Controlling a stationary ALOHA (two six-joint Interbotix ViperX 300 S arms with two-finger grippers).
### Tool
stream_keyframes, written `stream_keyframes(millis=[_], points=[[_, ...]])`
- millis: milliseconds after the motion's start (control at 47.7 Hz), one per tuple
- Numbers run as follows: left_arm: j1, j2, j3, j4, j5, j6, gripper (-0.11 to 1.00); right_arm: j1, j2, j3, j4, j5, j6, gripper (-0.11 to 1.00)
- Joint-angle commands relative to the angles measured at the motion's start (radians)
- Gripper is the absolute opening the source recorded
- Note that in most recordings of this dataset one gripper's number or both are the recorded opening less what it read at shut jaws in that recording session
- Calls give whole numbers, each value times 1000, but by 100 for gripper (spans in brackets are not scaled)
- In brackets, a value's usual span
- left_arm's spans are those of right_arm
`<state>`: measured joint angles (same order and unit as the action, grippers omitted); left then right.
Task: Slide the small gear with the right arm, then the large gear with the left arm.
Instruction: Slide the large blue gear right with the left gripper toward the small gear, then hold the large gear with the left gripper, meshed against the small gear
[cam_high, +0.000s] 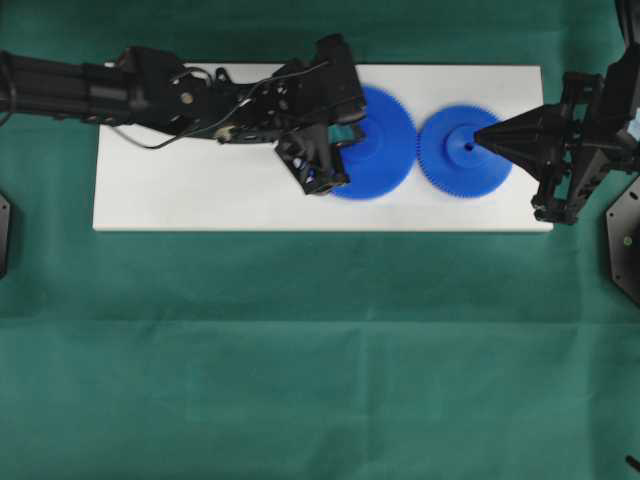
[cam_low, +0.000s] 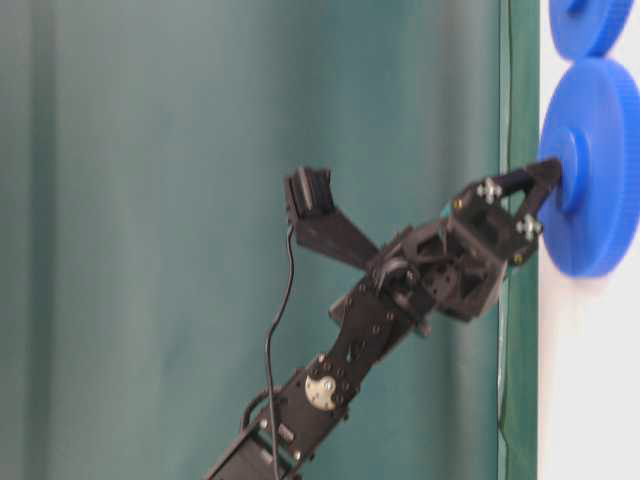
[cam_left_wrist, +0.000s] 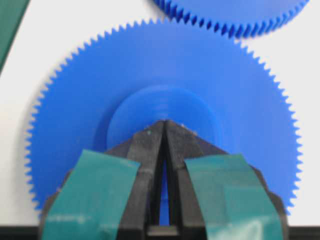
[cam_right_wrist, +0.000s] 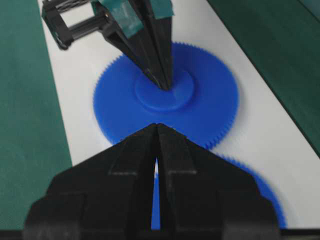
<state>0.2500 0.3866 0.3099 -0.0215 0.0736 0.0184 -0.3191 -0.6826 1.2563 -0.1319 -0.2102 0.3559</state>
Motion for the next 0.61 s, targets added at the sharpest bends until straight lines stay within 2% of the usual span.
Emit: stream_keyframes(millis=[0,210,587], points=[[-8,8,-29,3,35,0,0,5,-2,-8,0,-9,2,51],[-6,-5,-29,3,77,0,0,5,-2,-8,0,-11,2,51],[-14,-6,-26,3,75,3,0,5,-2,-8,0,-11,2,51]])
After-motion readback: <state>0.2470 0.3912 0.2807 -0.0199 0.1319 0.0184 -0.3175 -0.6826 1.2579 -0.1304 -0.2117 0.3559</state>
